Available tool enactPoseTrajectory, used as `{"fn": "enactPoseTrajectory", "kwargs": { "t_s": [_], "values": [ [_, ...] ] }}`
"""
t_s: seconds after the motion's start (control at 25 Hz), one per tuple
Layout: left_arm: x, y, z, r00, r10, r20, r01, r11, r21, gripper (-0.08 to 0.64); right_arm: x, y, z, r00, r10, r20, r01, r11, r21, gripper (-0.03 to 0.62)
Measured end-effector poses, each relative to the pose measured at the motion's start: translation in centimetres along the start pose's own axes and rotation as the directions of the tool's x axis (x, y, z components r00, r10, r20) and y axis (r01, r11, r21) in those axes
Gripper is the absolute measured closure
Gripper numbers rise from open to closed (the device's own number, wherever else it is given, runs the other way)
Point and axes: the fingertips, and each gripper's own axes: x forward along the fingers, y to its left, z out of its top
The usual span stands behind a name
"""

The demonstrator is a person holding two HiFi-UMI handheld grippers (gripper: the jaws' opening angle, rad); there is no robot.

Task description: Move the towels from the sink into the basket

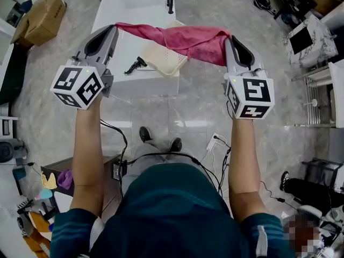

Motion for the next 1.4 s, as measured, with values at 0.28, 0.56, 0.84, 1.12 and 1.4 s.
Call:
{"fn": "enactPoseTrajectory", "kwargs": {
  "t_s": [0.28,0.56,0.84,1.12,1.4],
  "values": [
    [6.3,-1.6,-0.8,0.998,-0.067,-0.008,0.067,0.998,0.001,0.551,0.3,-5.1,-1.7,0.997,-0.077,-0.024,0.078,0.997,0.021,0.558],
    [11.5,0.7,-2.5,0.996,-0.091,-0.011,0.09,0.996,-0.028,0.551,4.0,-7.3,-4.1,0.991,-0.109,-0.076,0.113,0.993,0.04,0.558],
    [15.7,5.4,-6.1,0.994,-0.089,-0.063,0.086,0.995,-0.059,0.551,10.7,-7.1,-7.3,0.987,-0.098,-0.127,0.107,0.992,0.064,0.558],
    [19.0,9.9,-11.1,0.989,-0.09,-0.118,0.079,0.993,-0.091,0.551,17.1,-5.6,-11.8,0.98,-0.079,-0.184,0.096,0.992,0.086,0.558],
    [22.0,12.8,-17.0,0.981,-0.086,-0.177,0.067,0.991,-0.112,0.551,21.8,-4.4,-17.1,0.969,-0.06,-0.238,0.086,0.991,0.101,0.558]
  ]
}}
